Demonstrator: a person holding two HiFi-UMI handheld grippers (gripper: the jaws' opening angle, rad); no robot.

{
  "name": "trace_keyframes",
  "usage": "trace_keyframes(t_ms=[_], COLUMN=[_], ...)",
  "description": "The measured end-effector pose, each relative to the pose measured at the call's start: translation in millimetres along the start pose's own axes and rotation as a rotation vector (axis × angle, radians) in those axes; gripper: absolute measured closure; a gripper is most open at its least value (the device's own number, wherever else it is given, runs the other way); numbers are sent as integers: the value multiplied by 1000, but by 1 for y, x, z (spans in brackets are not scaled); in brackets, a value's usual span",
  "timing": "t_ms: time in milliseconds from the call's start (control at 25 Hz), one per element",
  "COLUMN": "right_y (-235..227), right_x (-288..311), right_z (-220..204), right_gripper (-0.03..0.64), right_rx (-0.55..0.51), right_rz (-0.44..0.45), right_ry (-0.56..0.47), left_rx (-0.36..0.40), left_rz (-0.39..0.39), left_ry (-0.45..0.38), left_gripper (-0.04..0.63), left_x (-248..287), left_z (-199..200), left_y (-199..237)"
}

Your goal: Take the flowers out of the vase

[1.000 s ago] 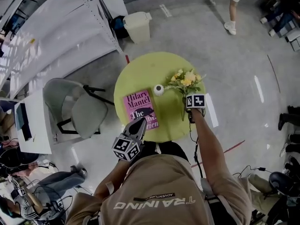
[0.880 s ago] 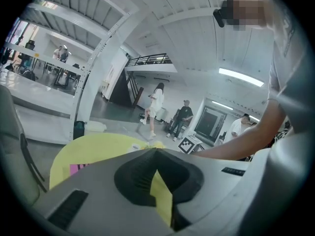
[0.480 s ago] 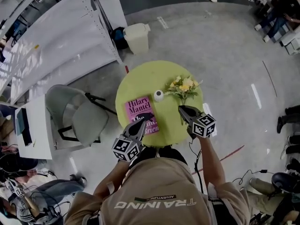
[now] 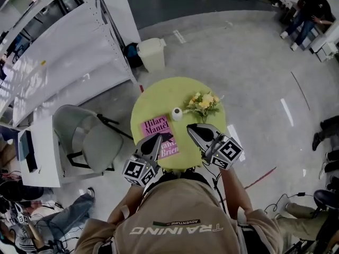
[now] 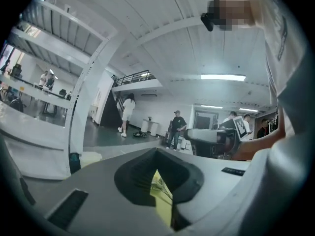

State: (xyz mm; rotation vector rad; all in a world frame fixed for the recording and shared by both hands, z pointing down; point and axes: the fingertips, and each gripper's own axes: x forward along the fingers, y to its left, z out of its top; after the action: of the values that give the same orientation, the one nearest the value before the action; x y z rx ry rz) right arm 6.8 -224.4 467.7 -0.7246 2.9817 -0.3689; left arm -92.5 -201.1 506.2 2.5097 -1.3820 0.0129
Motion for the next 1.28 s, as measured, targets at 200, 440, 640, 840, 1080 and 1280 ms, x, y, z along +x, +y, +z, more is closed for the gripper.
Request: trace_keyframes(t_ms=[200,440,640,840,1080,1280], right_y=[14,22,24,22,26,25], right_x=[-2,-1,-4,-7,-7,-7], right_z=[20,23,25,26,24,28], right_gripper=[617,617,617,617,617,617], right_rx=[-102,-103,-120,-142,-141,-155], right_rz=[-30,-60,-70,-74,-72,-73], right_ry=[20,50,53,61,70,68], left_rx=[119,163,150,146,140,144], left_rz=[10,67,75,66,60,60], left_ry=[-41,-65,-52,-56,-59,-57], left_gripper=[584,584,584,584,584,584], left_x=[-1,-5,-10,-7,-9,-11], left_z=[47,68,60,61,61,60], left_y=[-9,2,6,3,1,0])
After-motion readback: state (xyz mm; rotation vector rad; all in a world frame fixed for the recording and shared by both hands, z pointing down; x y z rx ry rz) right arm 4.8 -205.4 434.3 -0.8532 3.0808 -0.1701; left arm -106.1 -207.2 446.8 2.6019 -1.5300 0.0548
